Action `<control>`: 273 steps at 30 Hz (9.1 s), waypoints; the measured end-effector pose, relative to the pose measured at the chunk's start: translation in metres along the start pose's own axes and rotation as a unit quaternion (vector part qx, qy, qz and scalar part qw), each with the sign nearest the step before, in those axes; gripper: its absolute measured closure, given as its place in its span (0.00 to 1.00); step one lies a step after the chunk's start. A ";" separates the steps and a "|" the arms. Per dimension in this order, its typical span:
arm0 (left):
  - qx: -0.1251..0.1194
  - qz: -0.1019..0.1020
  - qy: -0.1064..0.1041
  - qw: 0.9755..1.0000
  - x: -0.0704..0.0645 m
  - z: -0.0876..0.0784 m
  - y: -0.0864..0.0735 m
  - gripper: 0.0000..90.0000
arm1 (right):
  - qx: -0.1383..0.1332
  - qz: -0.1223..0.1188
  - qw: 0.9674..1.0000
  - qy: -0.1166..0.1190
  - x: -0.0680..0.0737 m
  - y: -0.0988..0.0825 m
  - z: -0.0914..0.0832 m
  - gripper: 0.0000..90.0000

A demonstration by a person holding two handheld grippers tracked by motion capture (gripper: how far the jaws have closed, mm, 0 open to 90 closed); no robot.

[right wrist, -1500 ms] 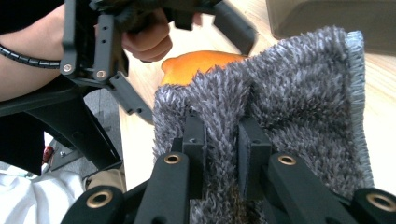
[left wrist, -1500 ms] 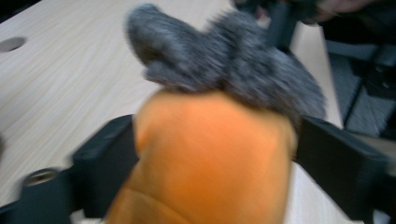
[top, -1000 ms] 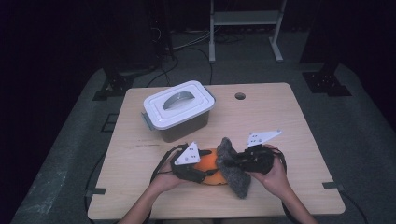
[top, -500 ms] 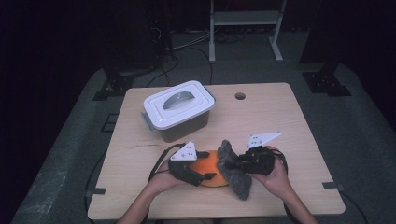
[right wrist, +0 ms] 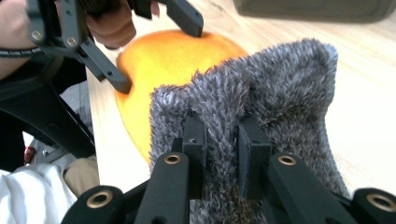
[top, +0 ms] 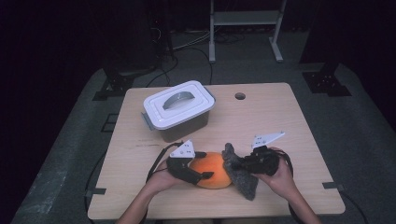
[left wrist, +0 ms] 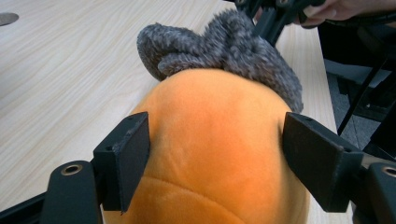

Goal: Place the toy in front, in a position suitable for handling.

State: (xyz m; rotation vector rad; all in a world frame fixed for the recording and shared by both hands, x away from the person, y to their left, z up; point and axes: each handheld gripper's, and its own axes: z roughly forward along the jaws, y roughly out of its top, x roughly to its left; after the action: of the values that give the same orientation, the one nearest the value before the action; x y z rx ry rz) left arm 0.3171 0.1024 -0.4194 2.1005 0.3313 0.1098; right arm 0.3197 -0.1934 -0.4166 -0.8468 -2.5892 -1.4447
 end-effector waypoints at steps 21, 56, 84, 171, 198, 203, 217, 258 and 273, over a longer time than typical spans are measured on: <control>-0.043 0.058 0.065 0.995 -0.005 0.002 0.008 0.51 | -0.043 -0.014 0.999 0.007 0.011 0.017 -0.004 0.84; 0.014 -0.015 0.019 1.000 0.012 -0.009 -0.012 0.27 | 0.026 0.031 0.999 0.011 -0.016 -0.010 0.017 0.84; 0.009 -0.017 0.011 1.000 0.007 -0.007 -0.012 0.19 | -0.009 0.008 0.999 0.041 0.004 0.005 0.016 0.84; 0.009 0.079 0.005 0.997 -0.029 0.012 0.012 0.21 | -0.019 -0.049 0.999 0.013 0.027 0.029 -0.007 0.84; 0.029 0.017 -0.019 0.999 -0.003 -0.003 -0.001 0.11 | 0.008 -0.035 0.999 0.039 0.021 0.011 0.011 0.83; 0.030 0.022 -0.011 0.999 -0.004 0.010 0.003 0.09 | 0.013 -0.043 0.997 0.054 0.025 0.011 0.015 0.83; -0.021 0.094 0.041 0.995 -0.009 0.003 0.003 0.36 | -0.022 -0.020 0.999 0.016 0.012 0.014 0.002 0.82; 0.013 0.008 0.000 1.000 0.007 -0.002 -0.012 0.37 | -0.027 0.009 0.999 0.023 0.001 0.001 -0.009 0.82; 0.024 0.036 -0.008 0.999 -0.005 0.009 0.001 0.13 | -0.004 -0.017 0.999 0.049 0.020 0.007 0.017 0.83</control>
State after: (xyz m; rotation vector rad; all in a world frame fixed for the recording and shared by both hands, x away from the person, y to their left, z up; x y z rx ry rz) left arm 0.3146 0.0936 -0.4230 2.1600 0.2519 0.1284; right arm 0.3098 -0.1682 -0.4151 -0.7181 -2.5402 -1.4676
